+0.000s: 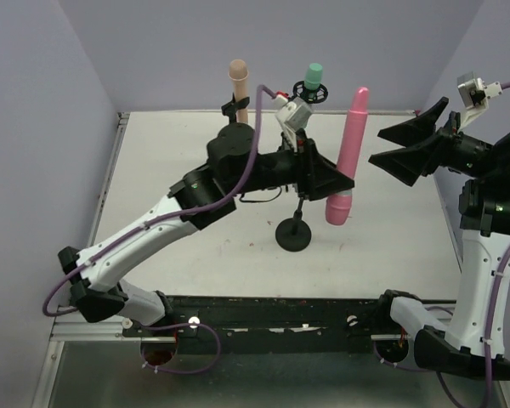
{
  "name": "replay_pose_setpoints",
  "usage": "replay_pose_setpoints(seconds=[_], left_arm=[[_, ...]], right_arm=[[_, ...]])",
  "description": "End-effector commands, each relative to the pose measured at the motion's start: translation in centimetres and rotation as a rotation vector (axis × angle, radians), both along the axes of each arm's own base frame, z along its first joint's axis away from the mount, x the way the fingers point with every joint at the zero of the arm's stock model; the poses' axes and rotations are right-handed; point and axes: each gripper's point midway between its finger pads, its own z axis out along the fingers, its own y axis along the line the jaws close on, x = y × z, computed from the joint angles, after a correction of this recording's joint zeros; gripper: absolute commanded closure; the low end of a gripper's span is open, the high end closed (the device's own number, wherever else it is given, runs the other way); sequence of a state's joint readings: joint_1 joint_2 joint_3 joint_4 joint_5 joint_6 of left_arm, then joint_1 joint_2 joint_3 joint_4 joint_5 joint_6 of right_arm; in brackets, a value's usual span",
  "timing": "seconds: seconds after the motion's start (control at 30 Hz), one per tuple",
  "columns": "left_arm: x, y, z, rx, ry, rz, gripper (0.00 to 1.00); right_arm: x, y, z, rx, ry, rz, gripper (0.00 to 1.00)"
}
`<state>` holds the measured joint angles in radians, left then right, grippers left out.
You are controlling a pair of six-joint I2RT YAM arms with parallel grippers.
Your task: Attach the microphones to the stand
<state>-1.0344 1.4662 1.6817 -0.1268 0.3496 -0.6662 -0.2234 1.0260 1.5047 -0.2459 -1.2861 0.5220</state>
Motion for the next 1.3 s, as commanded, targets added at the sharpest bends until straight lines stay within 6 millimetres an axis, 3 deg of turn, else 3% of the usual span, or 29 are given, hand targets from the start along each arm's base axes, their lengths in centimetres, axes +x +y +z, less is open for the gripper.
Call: replay_pose_setpoints(seconds=[0.0,0.13,0.27,0.37,0.47,0.6,0.8,1.1,1.27], left_arm=[[-3.7,6.6,1.5,0.019,-0.047,-0.069,0.91],[-5.0,11.4,-1.5,0.117,0.028,-0.089,0.91],[-5.3,15.4,-3.9,0.166,0.102,-0.095,0.91],[-5.5,17.1,-3.7,0.167,0.121,-0.132,0.92],[-5.9,17.5,-3.9,0.174,0.166,-0.198,0.92],[-7.8,18.0,-6.4,0.199,0.250,-0.287,0.92],[-10.0,18.8,-12.3,0.232,0.427,-0.342,0.92],[-11.0,17.6,-17.8,0.291,0.635,-0.412,0.92],[-12.5,16.6,-20.1,0.337,0.746,-0.491,0.92]], right_arm=[[-3.2,0.9,0.3,-0.084,-0.109,0.131,0.00],[-3.3,0.8,-0.4,-0.143,-0.196,0.153,0.00],[1.1,-1.1,-2.8,-0.270,-0.255,0.007,0.00],[3.8,-2.7,-4.4,-0.388,-0.274,-0.056,0.00],[4.0,-3.1,-5.2,-0.492,-0.356,-0.019,0.00],[1.9,-2.6,-6.7,-0.602,-0.534,0.085,0.00],[-1.0,-0.9,-9.3,-0.598,-0.693,0.186,0.00],[-5.8,3.7,-15.0,-0.447,-0.582,0.447,0.00],[-8.8,5.4,-16.2,-0.376,-0.558,0.570,0.00]])
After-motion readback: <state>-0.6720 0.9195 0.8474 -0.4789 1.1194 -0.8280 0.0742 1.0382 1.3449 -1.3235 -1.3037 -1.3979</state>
